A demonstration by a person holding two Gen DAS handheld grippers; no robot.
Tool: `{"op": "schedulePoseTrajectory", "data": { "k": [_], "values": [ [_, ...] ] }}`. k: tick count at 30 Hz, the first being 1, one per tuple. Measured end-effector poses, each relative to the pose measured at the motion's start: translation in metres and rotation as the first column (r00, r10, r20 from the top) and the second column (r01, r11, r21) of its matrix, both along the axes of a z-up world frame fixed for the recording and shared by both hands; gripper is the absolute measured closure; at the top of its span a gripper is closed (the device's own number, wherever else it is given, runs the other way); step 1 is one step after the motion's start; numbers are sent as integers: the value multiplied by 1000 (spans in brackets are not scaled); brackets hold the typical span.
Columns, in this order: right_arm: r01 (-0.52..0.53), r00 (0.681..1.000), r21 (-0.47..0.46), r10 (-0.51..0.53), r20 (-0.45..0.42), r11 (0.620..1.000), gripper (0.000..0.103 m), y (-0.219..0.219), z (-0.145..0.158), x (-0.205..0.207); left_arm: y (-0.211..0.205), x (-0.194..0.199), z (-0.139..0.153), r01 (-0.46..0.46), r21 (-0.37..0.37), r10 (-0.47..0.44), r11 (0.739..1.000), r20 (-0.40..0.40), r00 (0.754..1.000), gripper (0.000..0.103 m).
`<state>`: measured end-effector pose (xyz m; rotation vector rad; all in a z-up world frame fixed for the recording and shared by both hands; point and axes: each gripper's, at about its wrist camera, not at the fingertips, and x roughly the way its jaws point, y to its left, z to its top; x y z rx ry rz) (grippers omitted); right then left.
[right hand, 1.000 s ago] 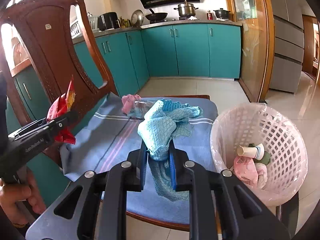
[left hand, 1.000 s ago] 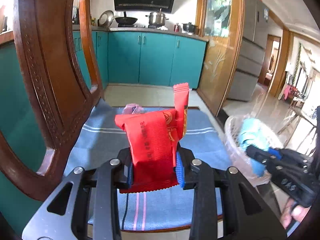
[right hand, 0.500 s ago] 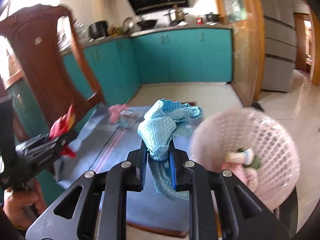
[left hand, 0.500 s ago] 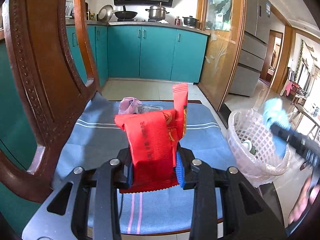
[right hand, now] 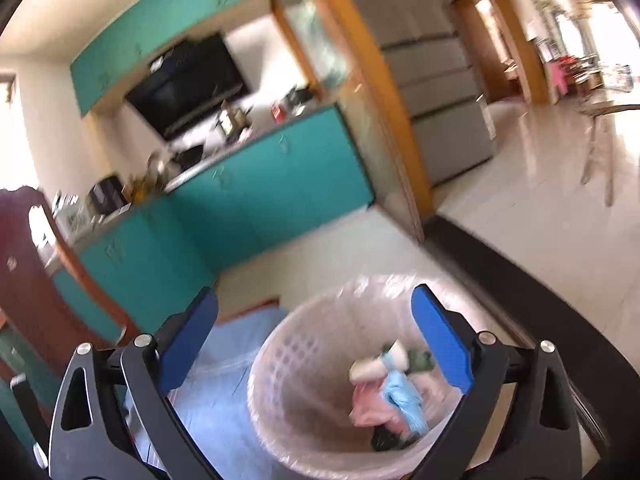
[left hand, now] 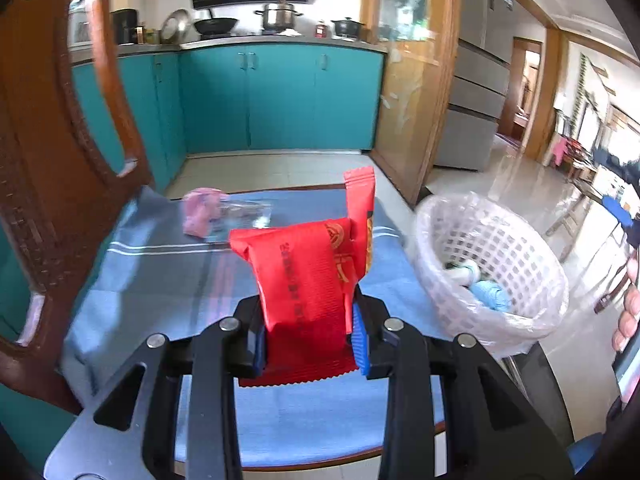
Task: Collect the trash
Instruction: 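Carry the blue glove over the wastebasket and open the right tool while the left tool holds the red bag, then drop the red snack bag into the wastebasket with the left tool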
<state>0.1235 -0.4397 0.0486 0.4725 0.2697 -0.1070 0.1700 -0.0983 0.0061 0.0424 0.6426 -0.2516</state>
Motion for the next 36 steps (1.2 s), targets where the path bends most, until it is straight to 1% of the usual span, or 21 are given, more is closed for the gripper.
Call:
{"op": "schedulePoseTrajectory", "data": {
  "k": [3, 5, 6, 7, 8, 9, 10, 11, 12, 14, 16, 18, 20, 22, 23, 25, 27, 29, 31, 33, 36],
  "values": [
    [73, 996, 31, -74, 50, 997, 7, -12, 1, -11, -32, 0, -1, 64, 3, -64, 998, -16, 998, 69],
    [98, 992, 62, -102, 70, 993, 7, -19, 0, -14, -75, 2, 1, 141, 12, -141, 990, -27, 990, 66],
    [109, 990, 69, -114, 78, 992, 7, -20, 0, -16, -88, 2, 3, 161, 13, -161, 987, -24, 987, 66],
    [120, 988, 75, -127, 91, 990, 7, -22, 1, -18, -107, 4, 7, 191, 10, -191, 981, -16, 981, 62],
    [129, 985, 76, -137, 102, 989, 7, -24, 3, -18, -134, 8, 14, 230, -2, -230, 973, -5, 973, 54],
    [139, 983, 77, -147, 111, 987, 7, -26, 3, -21, -146, 10, 17, 250, -11, -250, 968, -3, 968, 36],
    [147, 981, 77, -156, 118, 986, 7, -27, 4, -23, -166, 15, 20, 286, -29, -286, 958, -11, 958, 21],
    [154, 979, 81, -164, 124, 985, 7, -29, 4, -23, -181, 19, 22, 303, -40, -304, 952, -19, 953, 4],
    [160, 977, 86, -170, 129, 983, 7, -30, 4, -25, -188, 21, 22, 299, -37, -300, 953, -19, 954, 3],
    [159, 977, 94, -170, 131, 983, 7, -31, 4, -26, -193, 23, 22, 275, -5, -275, 962, -36, 961, 3],
    [140, 980, 88, -151, 127, 986, 7, -26, 3, -23, -176, 18, 22, 259, -1, -259, 966, -30, 965, 3],
    [121, 985, 69, -128, 118, 990, 7, -20, 1, -20, -147, 16, 20, 219, 25, -218, 975, -22, 976, 3],
    [73, 992, 55, -78, 98, 996, 7, -9, -1, -12, -107, 16, 18, 150, 43, -149, 988, -25, 988, 3],
    [16, 998, 27, -18, 66, 1000, 6, 6, -1, -4, -59, 15, 18, 73, 27, -72, 997, -23, 997, 4],
    [-32, 999, 1, 32, 36, 999, 6, 20, -3, 4, -38, 13, 18, 37, 17, -37, 999, -20, 999, 4],
    [-92, 996, -33, 92, -2, 995, 6, 41, -4, 11, 5, 4, 21, -39, 3, 39, 999, 3, 999, 4],
    [-163, 986, -62, 161, -43, 985, 6, 68, -9, 18, 37, -3, 23, -111, 12, 110, 994, 31, 993, 4],
    [-224, 973, -103, 216, -85, 969, 6, 98, -14, 25, 67, -7, 22, -171, -12, 171, 985, 31, 985, 4],
    [-266, 961, -137, 253, -110, 954, 6, 121, -18, 27, 84, -7, 23, -193, -35, 194, 981, 30, 980, 3],
    [-309, 947, -159, 289, -140, 937, 6, 142, -22, 29, 90, -5, 20, -199, -24, 200, 980, 39, 979, 3],
    [-355, 928, -168, 325, -182, 919, 6, 166, -30, 32, 95, -1, 16, -191, -12, 191, 982, 41, 981, 3]
  ]
}}
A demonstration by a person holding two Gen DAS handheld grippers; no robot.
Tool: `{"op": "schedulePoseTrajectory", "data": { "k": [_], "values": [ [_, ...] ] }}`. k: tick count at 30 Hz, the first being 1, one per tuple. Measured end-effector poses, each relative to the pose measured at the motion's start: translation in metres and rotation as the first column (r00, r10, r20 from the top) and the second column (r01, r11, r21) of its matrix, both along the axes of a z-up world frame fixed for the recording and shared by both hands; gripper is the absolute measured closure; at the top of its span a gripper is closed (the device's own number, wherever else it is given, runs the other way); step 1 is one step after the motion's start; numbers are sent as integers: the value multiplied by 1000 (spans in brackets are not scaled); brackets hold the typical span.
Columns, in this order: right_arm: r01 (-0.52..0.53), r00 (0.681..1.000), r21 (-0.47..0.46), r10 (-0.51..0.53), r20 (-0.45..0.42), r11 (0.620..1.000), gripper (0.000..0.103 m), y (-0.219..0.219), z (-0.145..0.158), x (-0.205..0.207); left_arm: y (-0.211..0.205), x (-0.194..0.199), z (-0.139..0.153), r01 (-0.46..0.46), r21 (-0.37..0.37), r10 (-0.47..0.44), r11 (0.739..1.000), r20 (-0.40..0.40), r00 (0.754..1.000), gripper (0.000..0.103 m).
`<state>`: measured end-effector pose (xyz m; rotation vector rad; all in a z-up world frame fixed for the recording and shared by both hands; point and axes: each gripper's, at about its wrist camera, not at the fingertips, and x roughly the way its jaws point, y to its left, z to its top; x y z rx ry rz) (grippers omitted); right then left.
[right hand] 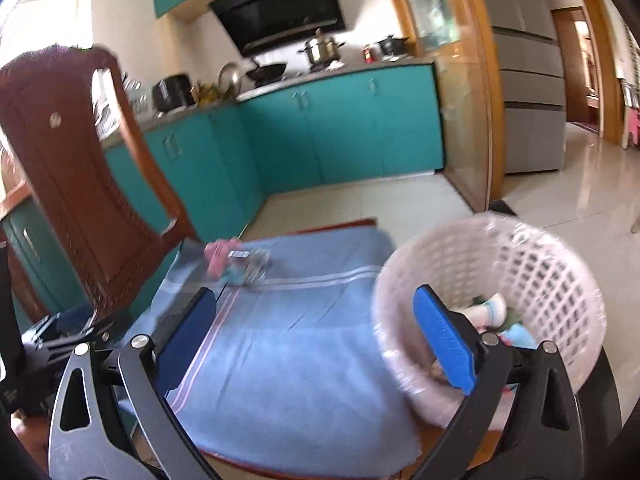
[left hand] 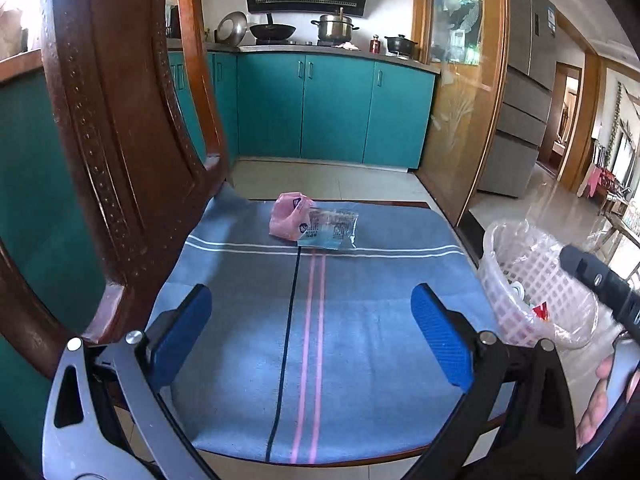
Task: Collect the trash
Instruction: 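Drop the red snack bag into the wastebasket with the left tool, then grasp the pink plastic bag with the left tool while the right tool grasps the clear wrapper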
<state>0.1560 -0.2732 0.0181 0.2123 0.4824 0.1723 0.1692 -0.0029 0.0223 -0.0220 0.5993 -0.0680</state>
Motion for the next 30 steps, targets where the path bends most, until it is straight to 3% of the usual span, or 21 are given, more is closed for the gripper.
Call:
{"op": "schedulePoseTrajectory", "data": {
  "k": [7, 13, 19, 26, 27, 28, 29, 30],
  "values": [
    [-23, 999, -53, 21, -46, 998, 6, 26, -11, 5, -2, 2, 0, 17, 22, -18, 1000, 32, 999, 3],
    [-50, 993, -80, 41, -111, 996, 6, 67, -22, 39, 18, 8, 1, -14, 13, 13, 1000, 56, 998, 3],
    [-47, 976, -56, 34, -215, 997, 6, 120, -40, 132, 54, 12, 6, -62, -72, 65, 996, 48, 997, 3],
    [-34, 958, -145, -9, -286, 989, 6, 171, -66, 224, 73, 18, 9, -86, -106, 90, 991, 34, 995, 4],
    [-45, 953, -147, -2, -304, 988, 8, 173, -70, 232, 73, 19, 9, -86, -103, 89, 991, 32, 995, 4],
    [-55, 945, -144, 5, -326, 988, 26, 174, -75, 239, 72, 20, 8, -86, -97, 90, 992, 30, 996, 4],
    [-58, 941, -138, 8, -337, 989, 51, 173, -76, 240, 71, 21, 7, -86, -94, 88, 992, 27, 996, 4],
    [-69, 931, -107, 26, -363, 992, 60, 168, -79, 241, 70, 22, 6, -84, -92, 87, 992, 24, 996, 4]
  ]
}}
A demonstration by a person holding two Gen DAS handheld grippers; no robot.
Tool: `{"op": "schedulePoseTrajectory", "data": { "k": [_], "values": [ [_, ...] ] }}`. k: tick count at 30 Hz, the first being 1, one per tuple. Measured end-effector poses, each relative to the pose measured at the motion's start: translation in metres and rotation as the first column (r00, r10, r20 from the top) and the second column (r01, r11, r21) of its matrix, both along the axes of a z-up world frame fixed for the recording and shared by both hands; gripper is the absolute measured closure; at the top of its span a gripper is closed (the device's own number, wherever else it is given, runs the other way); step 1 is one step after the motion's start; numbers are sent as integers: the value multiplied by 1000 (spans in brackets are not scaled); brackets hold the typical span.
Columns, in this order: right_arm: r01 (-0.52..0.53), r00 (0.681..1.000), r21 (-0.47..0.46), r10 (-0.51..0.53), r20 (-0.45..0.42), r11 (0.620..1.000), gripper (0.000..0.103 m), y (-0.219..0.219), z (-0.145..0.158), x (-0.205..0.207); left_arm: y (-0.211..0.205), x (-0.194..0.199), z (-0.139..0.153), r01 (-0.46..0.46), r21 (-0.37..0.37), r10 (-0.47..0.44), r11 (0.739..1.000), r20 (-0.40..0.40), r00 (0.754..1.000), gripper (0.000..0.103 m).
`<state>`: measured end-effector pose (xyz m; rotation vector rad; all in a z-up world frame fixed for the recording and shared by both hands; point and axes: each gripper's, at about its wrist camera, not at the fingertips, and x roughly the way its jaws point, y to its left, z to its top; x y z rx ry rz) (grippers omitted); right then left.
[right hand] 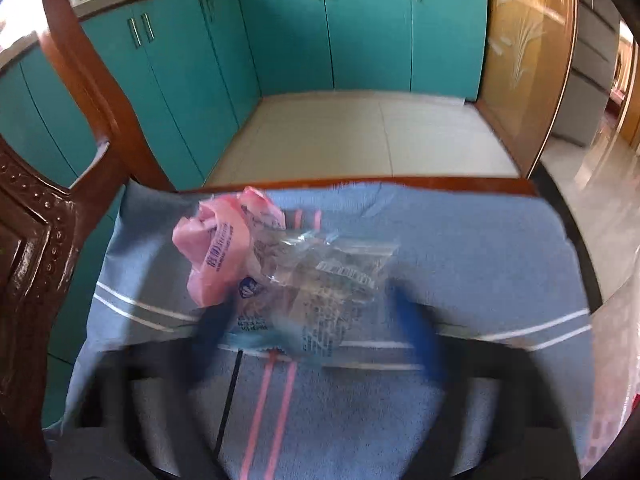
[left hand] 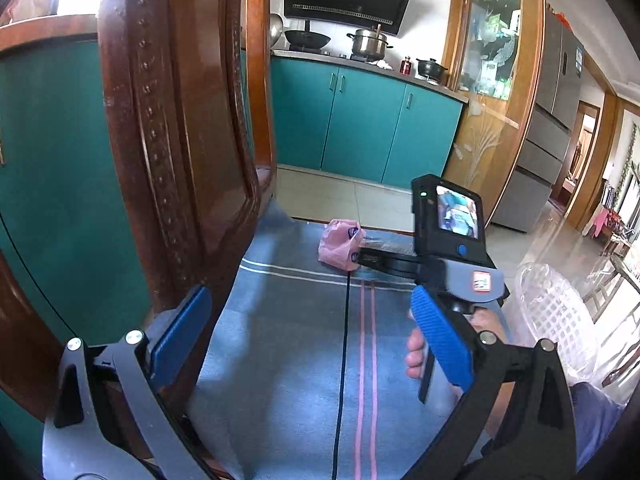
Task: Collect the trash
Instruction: 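Grasp the pink plastic bag with the left tool while the right tool grasps the clear wrapper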
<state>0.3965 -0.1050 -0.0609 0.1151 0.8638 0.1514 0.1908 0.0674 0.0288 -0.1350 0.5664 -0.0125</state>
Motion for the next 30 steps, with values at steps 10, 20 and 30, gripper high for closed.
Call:
{"op": "schedulePoseTrajectory", "data": {
  "k": [10, 20, 30],
  "values": [
    [-124, 986, 115, 109, 128, 986, 100, -88, 39, -143, -33, 24, -21, 53, 41, -51, 998, -45, 998, 3],
    [-148, 962, 150, 107, 251, 977, 100, -126, 70, -204, -69, 163, -60, 112, 80, -96, 990, -182, 979, 4],
    [-145, 970, 202, 99, 221, 969, 39, -163, 71, -196, -75, 225, -107, 156, 91, -114, 984, -352, 929, 72]
  ]
}}
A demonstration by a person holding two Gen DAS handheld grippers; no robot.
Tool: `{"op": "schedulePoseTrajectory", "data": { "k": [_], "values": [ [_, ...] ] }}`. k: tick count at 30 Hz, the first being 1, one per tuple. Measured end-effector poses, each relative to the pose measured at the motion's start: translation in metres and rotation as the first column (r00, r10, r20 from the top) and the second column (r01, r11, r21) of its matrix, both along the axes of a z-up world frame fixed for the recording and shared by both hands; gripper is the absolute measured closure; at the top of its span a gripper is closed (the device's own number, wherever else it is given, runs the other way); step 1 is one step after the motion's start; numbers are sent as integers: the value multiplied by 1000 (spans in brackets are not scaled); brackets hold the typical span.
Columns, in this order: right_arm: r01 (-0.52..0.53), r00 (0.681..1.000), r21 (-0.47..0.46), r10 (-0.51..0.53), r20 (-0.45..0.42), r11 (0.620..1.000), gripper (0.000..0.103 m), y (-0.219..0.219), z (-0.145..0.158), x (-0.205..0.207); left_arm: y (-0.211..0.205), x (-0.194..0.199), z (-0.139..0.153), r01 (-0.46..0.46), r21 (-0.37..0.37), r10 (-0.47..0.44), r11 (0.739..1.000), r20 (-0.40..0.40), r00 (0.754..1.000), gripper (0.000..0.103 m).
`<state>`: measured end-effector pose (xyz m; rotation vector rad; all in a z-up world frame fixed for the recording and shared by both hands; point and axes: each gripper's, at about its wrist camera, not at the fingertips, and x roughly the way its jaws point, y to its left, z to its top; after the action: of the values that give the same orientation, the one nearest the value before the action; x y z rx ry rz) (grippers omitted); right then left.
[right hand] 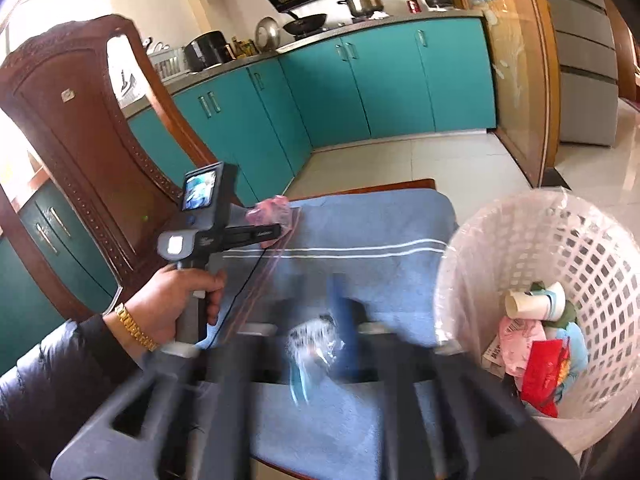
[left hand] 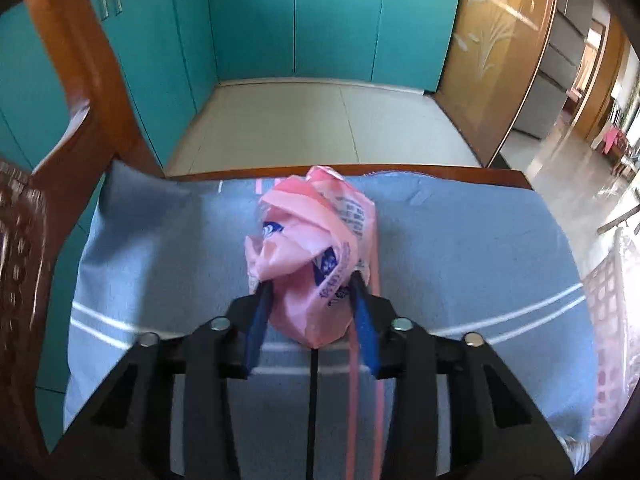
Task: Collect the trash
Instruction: 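Grasp the pink plastic bag with the left tool while the right tool grasps the clear wrapper, then carry the pink bag and clear wrapper over the wastebasket and release both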
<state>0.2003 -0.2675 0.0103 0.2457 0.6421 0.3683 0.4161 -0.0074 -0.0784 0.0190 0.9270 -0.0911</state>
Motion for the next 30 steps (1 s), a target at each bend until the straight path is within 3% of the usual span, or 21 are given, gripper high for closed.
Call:
{"op": "schedulePoseTrajectory", "data": {
  "k": [1, 3, 7, 13, 16, 17, 18, 21, 30],
  "values": [
    [11, 1000, -1, -11, -1, 1000, 20, -3, -1, -1, 1, -8, 1, 4, -4, -4, 1000, 3, 1000, 73],
    [26, 999, -7, -26, 20, 1000, 19, -3, -1, -4, 5, -25, 7, -1, -8, 1, 1000, 25, 1000, 75],
    [-28, 999, -70, 26, -35, 997, 18, 21, -17, 3, 16, -91, 41, -2, -29, 6, 1000, 124, 992, 76],
    [-86, 994, -316, 62, -85, 945, 18, 79, -60, 23, 23, -197, 93, 22, -76, -3, 997, 245, 970, 76],
    [-55, 992, -362, 10, -125, 931, 41, 84, -78, 33, 22, -237, 100, 14, -89, 12, 996, 282, 959, 75],
    [-41, 994, -370, -1, -113, 928, 56, 83, -77, 32, 21, -245, 99, 12, -95, 15, 995, 285, 958, 75],
    [-46, 993, -365, 2, -119, 930, 60, 82, -75, 32, 23, -253, 97, 13, -105, 18, 994, 288, 957, 75],
    [-53, 993, -316, 15, -119, 947, 66, 73, -64, 23, 17, -265, 93, 32, -117, 4, 993, 295, 956, 75],
    [-45, 999, -242, 47, 1, 969, 66, 63, -20, -14, 4, -266, 98, 76, -108, -38, 991, 320, 947, 75]
  ]
}}
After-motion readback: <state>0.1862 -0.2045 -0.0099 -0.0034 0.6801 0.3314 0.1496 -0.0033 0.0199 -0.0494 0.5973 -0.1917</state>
